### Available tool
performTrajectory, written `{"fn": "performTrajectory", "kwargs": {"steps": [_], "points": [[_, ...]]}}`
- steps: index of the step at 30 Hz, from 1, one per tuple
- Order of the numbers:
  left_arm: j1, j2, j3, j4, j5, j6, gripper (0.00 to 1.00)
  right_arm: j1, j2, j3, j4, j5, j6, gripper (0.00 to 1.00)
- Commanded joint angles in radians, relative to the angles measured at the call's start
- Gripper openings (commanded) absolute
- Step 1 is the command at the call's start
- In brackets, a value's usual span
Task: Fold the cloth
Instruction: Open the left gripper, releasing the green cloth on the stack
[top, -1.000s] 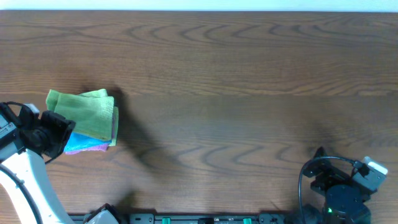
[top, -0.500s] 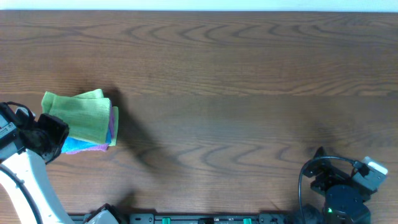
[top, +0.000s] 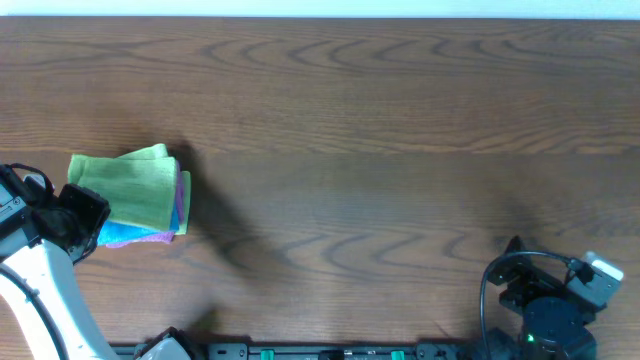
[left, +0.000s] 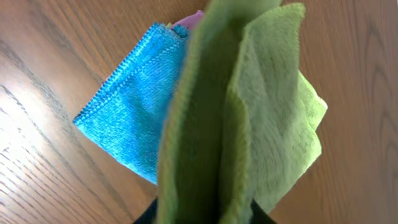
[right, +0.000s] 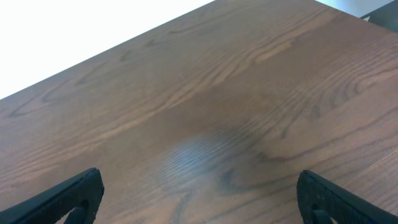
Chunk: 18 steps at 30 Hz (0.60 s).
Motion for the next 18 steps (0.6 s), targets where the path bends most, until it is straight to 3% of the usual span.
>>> {"fn": "performTrajectory", "kwargs": {"steps": [1,12,18], "points": [[0.005,0.0,0.023,-0.003,-0.023,0.001,0.29,-0.007,-0.002,-0.002,-0.001,0.013,0.011,0.99],[0.005,0.0,0.023,-0.019,-0.033,-0.005,0.54,-0.007,-0.002,-0.002,-0.001,0.013,0.011,0.99],[0.006,0.0,0.023,-0.023,-0.034,-0.005,0.8,-0.007,-0.002,-0.002,-0.001,0.013,0.011,0.99]]}}
